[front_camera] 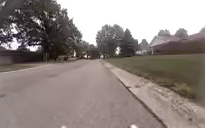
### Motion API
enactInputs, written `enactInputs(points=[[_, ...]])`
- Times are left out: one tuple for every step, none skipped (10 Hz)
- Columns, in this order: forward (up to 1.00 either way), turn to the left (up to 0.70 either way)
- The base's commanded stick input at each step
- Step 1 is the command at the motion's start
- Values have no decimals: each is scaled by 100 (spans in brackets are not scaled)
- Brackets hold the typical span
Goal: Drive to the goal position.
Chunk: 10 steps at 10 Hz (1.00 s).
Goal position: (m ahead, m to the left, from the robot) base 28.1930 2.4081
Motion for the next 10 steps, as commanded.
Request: enactInputs(points=[[50, 0], [50, 0], [50, 0], [50, 0], [50, 0], [50, 0], [50, 0], [50, 0], [50, 0], [50, 0]])
